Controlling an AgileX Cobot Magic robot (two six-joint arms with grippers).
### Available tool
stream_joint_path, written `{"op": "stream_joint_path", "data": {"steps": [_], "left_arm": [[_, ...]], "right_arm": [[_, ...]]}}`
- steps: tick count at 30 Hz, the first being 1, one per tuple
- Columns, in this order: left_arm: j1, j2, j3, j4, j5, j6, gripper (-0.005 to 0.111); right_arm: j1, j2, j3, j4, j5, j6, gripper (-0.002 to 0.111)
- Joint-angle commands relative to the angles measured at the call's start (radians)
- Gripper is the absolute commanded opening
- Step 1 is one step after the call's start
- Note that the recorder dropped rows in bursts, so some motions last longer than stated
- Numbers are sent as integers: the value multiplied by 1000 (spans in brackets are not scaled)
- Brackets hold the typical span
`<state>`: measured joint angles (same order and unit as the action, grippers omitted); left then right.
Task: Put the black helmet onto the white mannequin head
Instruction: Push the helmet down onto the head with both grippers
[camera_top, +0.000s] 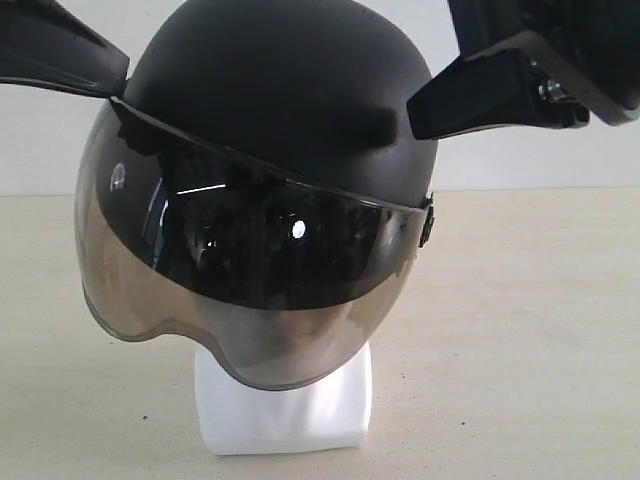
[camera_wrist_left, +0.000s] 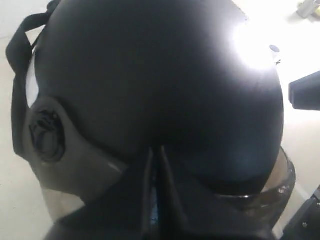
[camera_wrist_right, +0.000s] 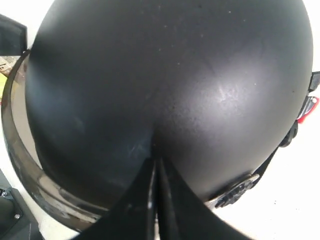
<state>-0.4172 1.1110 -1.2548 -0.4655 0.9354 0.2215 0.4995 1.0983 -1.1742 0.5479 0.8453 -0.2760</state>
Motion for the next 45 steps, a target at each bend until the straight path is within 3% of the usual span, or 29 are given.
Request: {"op": "stream_joint_path", "data": {"steps": [1,11,23,45], "left_arm": [[1,3,-3,33,82,11,5],[1,3,62,38,63,11,5],[1,-19,-32,-65,10,44,5],[1,37,-11,-31,103,75,5]], "right_arm": [[-1,-9,0,-4,-4,-4,0],[-1,-9,0,2,-1,0,0],[-1,-9,0,0,-1,-3,0],[-1,-9,0,-2,-3,-7,0]]}}
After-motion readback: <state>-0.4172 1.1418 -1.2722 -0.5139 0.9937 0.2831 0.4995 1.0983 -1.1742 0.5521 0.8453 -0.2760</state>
